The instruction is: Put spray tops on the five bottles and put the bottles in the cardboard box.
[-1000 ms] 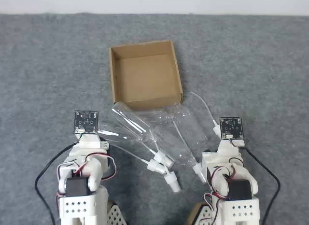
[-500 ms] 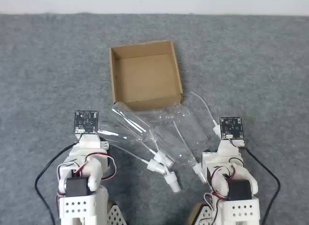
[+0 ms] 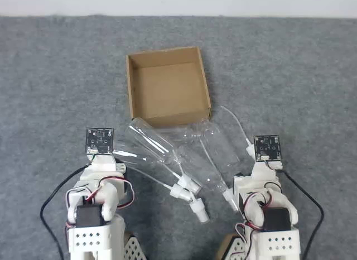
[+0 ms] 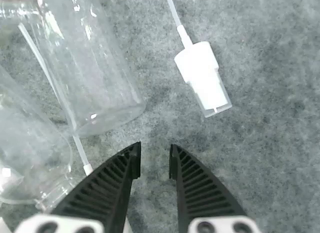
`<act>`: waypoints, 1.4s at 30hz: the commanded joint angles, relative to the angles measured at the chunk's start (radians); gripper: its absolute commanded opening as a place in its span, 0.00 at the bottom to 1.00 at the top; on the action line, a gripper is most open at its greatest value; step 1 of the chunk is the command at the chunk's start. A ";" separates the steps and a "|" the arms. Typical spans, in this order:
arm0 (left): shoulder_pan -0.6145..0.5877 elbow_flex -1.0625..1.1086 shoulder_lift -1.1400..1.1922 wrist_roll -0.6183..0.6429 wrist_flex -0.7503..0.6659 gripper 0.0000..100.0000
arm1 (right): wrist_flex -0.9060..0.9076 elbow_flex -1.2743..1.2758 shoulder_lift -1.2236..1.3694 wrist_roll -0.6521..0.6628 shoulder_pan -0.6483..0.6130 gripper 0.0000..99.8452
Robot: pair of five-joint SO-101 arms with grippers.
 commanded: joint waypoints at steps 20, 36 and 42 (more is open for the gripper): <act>0.002 -0.015 -0.014 0.000 0.003 0.01 | -0.010 0.021 -0.016 -0.006 0.007 0.06; 0.002 -0.015 -0.014 0.000 0.003 0.01 | -0.012 0.005 -0.018 -0.005 0.013 0.06; 0.000 -0.015 -0.014 0.000 0.003 0.01 | -0.021 -0.094 -0.018 -0.003 0.087 0.06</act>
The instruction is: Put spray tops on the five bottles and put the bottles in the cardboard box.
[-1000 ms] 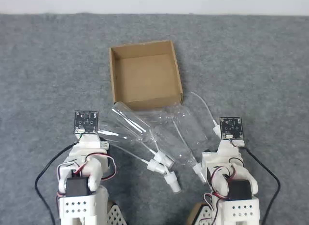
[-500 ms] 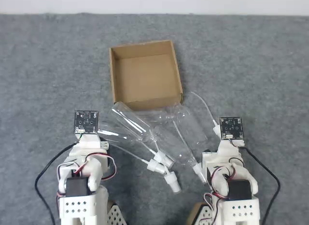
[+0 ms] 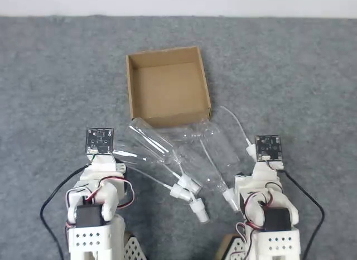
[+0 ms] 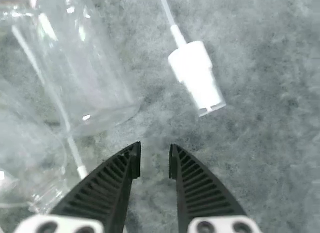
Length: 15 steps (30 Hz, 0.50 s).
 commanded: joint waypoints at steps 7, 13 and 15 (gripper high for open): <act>0.000 -0.015 -0.014 0.000 0.003 0.01 | -0.065 -0.195 -0.016 0.201 0.099 0.06; 0.000 -0.015 -0.014 0.000 0.003 0.01 | -0.122 -0.256 -0.016 0.439 0.099 0.06; 0.000 -0.015 -0.014 0.000 0.003 0.01 | -0.133 -0.290 -0.016 0.442 0.099 0.06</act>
